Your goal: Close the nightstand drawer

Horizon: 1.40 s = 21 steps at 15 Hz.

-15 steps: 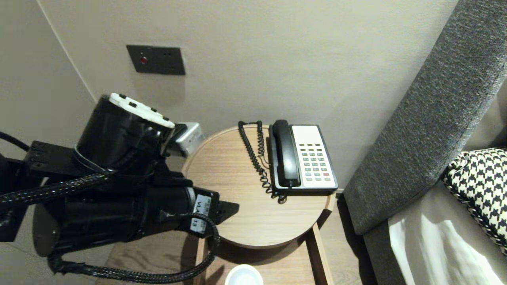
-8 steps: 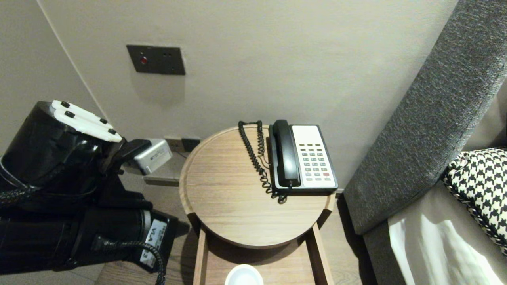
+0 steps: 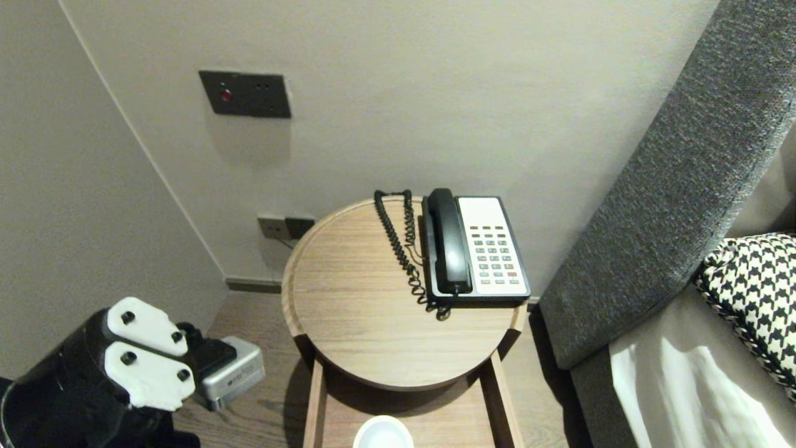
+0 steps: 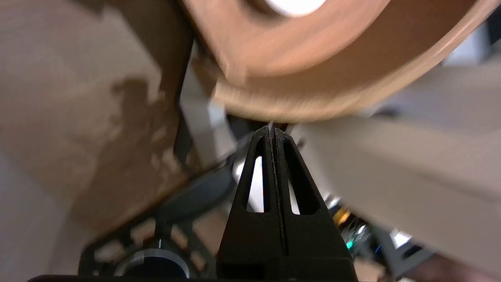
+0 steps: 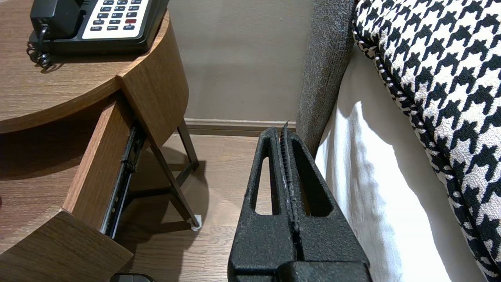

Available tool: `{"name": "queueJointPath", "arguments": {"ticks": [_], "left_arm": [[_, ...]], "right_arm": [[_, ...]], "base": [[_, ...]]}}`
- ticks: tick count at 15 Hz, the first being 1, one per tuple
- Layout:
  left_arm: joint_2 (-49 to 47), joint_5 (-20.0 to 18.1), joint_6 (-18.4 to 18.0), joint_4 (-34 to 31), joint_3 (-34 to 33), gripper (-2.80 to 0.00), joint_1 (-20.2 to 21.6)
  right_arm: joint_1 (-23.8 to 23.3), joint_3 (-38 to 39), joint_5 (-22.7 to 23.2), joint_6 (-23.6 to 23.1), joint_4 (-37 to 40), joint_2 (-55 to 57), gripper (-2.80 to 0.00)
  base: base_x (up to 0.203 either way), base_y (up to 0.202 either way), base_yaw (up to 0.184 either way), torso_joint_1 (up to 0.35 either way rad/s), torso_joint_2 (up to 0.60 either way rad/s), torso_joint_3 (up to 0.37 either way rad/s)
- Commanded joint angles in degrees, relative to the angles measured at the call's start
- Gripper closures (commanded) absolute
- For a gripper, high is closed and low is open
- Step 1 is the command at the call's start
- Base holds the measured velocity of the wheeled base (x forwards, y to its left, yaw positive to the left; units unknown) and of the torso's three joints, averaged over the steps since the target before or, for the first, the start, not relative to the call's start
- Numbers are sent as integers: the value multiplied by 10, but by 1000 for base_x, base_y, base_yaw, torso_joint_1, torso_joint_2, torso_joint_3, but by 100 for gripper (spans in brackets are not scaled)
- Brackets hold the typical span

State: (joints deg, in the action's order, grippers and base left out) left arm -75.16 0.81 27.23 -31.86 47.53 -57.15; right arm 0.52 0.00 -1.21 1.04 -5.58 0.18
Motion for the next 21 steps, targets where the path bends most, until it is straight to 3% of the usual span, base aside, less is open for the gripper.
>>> {"name": "queueJointPath", "arguments": {"ticks": [1, 4, 8, 10, 16, 21], "left_arm": [[-21, -2, 6, -6, -35, 0, -26], [-42, -3, 8, -24, -58, 0, -72], [-88, -41, 32, -40, -58, 0, -92], [-103, -43, 36, -30, -66, 0, -94], [-146, -40, 49, 28, -84, 0, -95], [-169, -34, 48, 141, -122, 0, -96]], "right_arm": [[0, 23, 0, 0, 0, 0, 0], [0, 23, 0, 0, 0, 0, 0], [0, 23, 0, 0, 0, 0, 0], [0, 23, 0, 0, 0, 0, 0], [0, 23, 0, 0, 0, 0, 0], [0, 23, 0, 0, 0, 0, 0]], "base": [[0, 0, 0, 0, 0, 0], [0, 0, 0, 0, 0, 0], [0, 0, 0, 0, 0, 0], [0, 0, 0, 0, 0, 0], [0, 0, 0, 0, 0, 0], [0, 0, 0, 0, 0, 0]]}}
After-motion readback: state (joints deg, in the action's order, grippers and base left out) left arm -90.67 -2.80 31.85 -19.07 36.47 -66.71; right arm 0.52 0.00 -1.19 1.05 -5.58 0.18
